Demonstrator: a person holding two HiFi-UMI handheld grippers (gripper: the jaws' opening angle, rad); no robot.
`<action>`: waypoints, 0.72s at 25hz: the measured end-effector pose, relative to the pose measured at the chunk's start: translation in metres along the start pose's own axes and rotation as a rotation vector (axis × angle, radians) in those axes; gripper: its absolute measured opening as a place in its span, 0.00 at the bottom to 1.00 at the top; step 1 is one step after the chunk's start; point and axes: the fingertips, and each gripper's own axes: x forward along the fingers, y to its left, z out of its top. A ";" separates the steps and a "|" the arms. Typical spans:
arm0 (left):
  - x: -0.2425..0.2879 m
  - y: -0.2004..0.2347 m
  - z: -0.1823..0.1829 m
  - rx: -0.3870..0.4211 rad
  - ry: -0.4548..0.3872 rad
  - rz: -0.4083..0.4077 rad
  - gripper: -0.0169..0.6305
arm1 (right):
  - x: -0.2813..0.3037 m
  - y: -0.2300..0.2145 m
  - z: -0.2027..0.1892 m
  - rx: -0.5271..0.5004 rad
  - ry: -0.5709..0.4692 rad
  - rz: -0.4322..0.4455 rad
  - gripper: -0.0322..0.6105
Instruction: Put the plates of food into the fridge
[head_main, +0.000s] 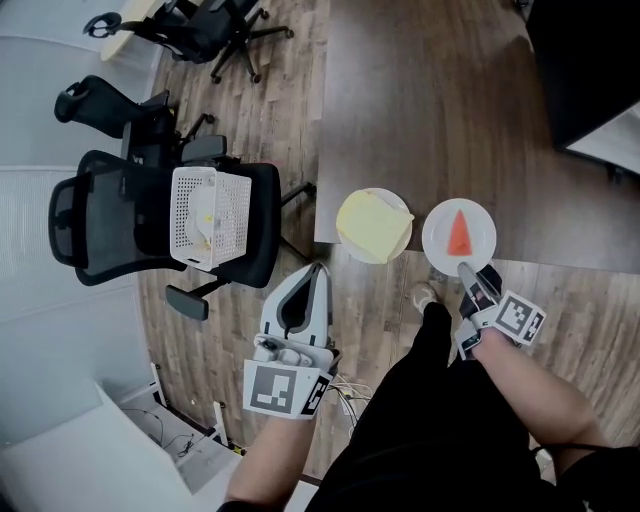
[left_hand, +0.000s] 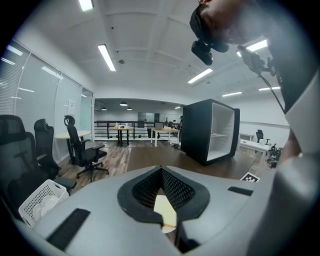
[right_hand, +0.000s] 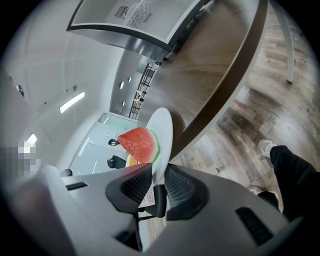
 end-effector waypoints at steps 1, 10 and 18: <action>-0.001 -0.001 -0.002 -0.005 0.005 -0.002 0.03 | 0.001 0.001 0.000 -0.003 -0.003 0.003 0.17; -0.004 -0.015 -0.016 -0.025 0.026 -0.033 0.03 | 0.004 0.035 0.012 0.109 -0.072 0.245 0.08; 0.001 -0.019 0.009 -0.003 -0.016 -0.048 0.03 | -0.010 0.039 0.021 0.141 -0.074 0.266 0.08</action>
